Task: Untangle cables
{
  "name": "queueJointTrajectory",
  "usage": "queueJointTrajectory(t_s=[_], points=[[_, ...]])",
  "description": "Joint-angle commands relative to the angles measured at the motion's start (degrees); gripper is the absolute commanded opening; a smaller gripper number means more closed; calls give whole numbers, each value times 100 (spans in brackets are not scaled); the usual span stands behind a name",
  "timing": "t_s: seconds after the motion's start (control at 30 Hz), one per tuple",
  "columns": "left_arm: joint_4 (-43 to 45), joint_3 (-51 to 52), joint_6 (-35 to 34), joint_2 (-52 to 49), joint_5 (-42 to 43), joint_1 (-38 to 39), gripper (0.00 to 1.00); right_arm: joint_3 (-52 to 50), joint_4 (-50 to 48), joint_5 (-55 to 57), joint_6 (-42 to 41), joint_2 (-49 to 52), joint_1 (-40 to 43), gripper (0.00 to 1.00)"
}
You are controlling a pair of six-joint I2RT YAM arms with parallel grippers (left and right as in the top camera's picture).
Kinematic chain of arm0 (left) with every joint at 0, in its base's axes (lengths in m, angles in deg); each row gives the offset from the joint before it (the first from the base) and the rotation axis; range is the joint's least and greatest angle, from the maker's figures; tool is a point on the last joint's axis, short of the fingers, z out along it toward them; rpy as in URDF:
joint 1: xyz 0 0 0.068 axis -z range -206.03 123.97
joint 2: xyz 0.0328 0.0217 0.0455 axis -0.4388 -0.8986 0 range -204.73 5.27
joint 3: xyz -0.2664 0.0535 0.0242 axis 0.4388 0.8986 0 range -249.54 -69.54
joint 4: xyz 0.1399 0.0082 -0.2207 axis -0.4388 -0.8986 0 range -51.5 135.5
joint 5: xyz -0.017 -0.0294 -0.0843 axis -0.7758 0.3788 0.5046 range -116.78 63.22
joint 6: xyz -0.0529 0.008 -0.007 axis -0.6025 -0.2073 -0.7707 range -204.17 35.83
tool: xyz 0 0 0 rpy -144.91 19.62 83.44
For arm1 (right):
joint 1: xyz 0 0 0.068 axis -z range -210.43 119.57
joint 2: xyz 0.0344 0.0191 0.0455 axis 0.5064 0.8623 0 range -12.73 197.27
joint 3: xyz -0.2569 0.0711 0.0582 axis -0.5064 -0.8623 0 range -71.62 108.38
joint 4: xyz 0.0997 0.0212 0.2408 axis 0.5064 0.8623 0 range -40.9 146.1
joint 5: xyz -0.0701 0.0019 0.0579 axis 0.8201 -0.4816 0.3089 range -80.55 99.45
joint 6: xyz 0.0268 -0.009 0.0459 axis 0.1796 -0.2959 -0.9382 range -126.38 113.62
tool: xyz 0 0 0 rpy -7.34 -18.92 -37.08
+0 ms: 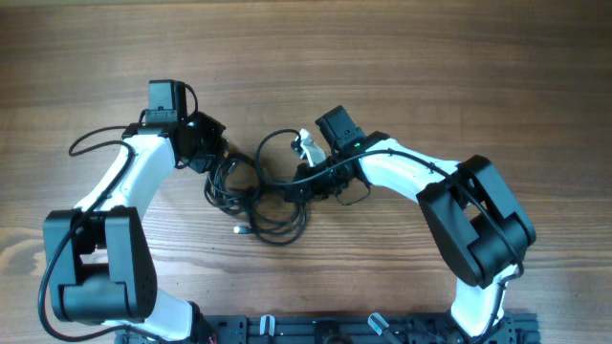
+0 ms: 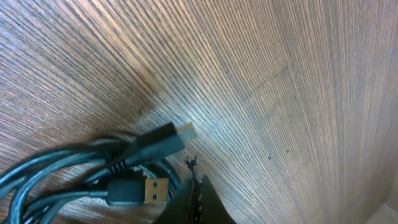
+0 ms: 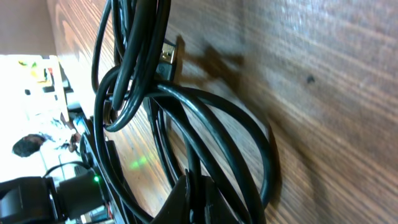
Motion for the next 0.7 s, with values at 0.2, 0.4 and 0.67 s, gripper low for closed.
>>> queueJointTrajectory(t_s=[0.2, 0.4, 0.67], points=[[-2, -42, 94, 72, -111, -22, 4, 540, 144, -1003, 391, -282, 52, 4], [-2, -42, 96, 72, -114, -22, 5, 601, -365, -994, -516, -310, 175, 9], [0, -42, 96, 72, -114, -22, 10, 610, -1067, -1220, -1215, -315, 238, 34]])
